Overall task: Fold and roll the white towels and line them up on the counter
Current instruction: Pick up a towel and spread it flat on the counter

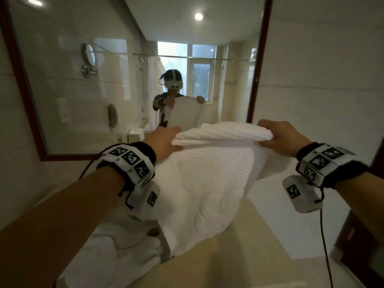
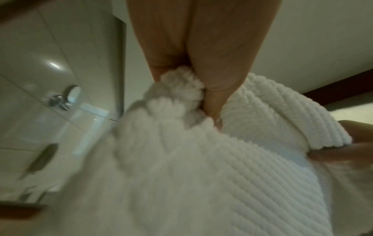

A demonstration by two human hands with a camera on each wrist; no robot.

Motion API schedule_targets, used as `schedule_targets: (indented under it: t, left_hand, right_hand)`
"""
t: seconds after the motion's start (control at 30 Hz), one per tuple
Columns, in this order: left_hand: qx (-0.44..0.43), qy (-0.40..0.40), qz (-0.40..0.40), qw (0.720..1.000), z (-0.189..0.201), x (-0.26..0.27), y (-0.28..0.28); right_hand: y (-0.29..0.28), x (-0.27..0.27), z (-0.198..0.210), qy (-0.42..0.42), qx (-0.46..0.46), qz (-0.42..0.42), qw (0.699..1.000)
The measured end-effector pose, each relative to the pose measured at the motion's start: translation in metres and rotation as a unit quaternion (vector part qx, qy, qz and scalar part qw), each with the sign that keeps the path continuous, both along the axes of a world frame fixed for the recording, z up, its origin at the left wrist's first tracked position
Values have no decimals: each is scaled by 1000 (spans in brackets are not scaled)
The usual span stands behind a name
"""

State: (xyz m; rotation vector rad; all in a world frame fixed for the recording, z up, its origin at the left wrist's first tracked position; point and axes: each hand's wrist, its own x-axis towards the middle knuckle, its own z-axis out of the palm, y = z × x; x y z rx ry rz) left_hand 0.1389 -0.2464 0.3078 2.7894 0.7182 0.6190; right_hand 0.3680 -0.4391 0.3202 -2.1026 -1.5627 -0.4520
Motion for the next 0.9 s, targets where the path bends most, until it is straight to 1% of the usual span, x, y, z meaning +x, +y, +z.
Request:
schedule_targets:
  t: [0.07,0.13,0.23,0.3,0.33,0.4,0.43,0.5,0.6,0.67,0.77,0.8,0.83,0.87,0.9]
  left_hand:
    - [-11,-21,-48,999,6,15,-24]
    - [-36,-39,-92,994,21,26,-46]
    - [-107,-77,-149,980,51,39,-71]
    - [-90,-95,-142,981,66,44,-82]
    - [-73,-91,-131,984,69,47,-84]
    - [-81,-45,-129,987,66,54,-84]
    - [-85,-5,-132,988,58,58,-81]
    - [-68,70,-116,988,35,72,-67]
    - [-37,179,-57,981,-15,100,-31]
    - [-25,215,-13,976,-50,124,-2]
    - [-12,226,17,974,-96,167,42]
    - [-43,242,3,969,-113,185,61]
    - [-110,281,-35,953,-124,193,67]
    - [-181,297,-89,934,-145,212,84]
    - [-210,268,-126,932,-164,228,102]
  right_hand:
    - [-35,5,2,2,11,-28,1000]
    - [-67,6,10,-1,41,-59,997]
    - [-106,3,34,-27,105,-103,989]
    - [-125,4,53,-44,135,-130,981]
    - [-131,7,61,-44,129,-145,980]
    - [-138,12,67,-7,69,-179,981]
    - [-139,14,64,24,27,-195,980]
    - [-129,23,42,79,-40,-208,974]
    - [-96,53,-14,103,-111,-183,971]
    - [-64,83,-52,130,-143,-173,966]
    - [-11,131,-104,153,-162,-165,961]
    - [14,153,-122,150,-170,-163,960]
    - [25,162,-133,143,-178,-170,959]
    - [48,181,-149,140,-190,-174,956]
    - [67,200,-166,132,-200,-179,954]
